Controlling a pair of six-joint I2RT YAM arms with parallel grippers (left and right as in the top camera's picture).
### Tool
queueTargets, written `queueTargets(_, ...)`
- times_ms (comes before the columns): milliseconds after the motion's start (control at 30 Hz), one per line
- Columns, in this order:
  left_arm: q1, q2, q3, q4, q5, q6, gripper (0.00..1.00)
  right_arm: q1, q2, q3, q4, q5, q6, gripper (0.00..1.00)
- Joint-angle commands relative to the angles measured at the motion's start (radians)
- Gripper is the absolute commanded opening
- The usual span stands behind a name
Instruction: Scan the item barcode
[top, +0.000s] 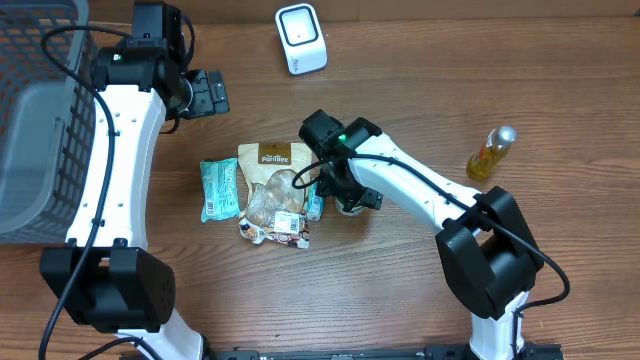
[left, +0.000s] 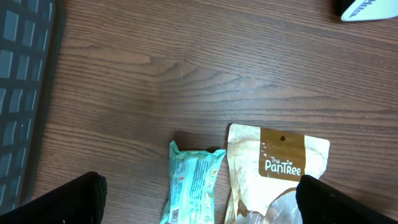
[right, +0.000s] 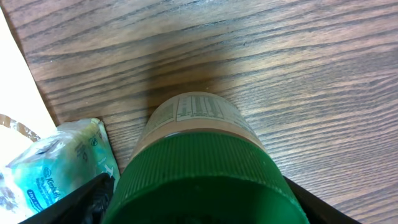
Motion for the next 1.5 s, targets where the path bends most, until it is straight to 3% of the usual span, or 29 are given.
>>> queueTargets(0,-0.006,-0.008,0.012,0.0,0.002,-0.003,1.0,0.002,-0.002,-0.002,0.007,0.0,0.003,0.78)
queueTargets(333,-0.006,-0.008,0.012,0.0,0.002,-0.003,0.99,0.002,-0.002,-0.002,0.026,0.004,-0.003,0.75)
queueTargets(600,-0.006,-0.008,0.012,0.0,0.002,-0.003,1.0,0.002,-0.002,-0.002,0.064,0.007,-0.115,0.74)
queueTargets(933,-0.006,-0.008,0.012,0.0,0.002,-0.003,0.99,0.002,-0.002,-0.002,0.056,0.185,-0.119,0.74)
queueTargets(1167,-0.006,-0.008,0.012,0.0,0.002,-0.003,0.99,0.002,-0.002,-0.002,0.058,0.227,-0.246,0.74)
queueTargets(1367,-0.006,-0.008,0.012,0.0,0.002,-0.003,1.0,0.002,-0.002,-0.002,0.066,0.205,-0.198,0.71)
queueTargets(1400,-0.006,-0.008,0.012,0.0,0.002,-0.003,1.0,0.002,-0.002,-0.002,0.062,0.188,-0.158,0.72)
queueTargets(1467,-0.006,-0.008,0.012,0.0,0.002,-0.003,1.0,0.002,-0.002,-0.002,0.033,0.137,0.006,0.92)
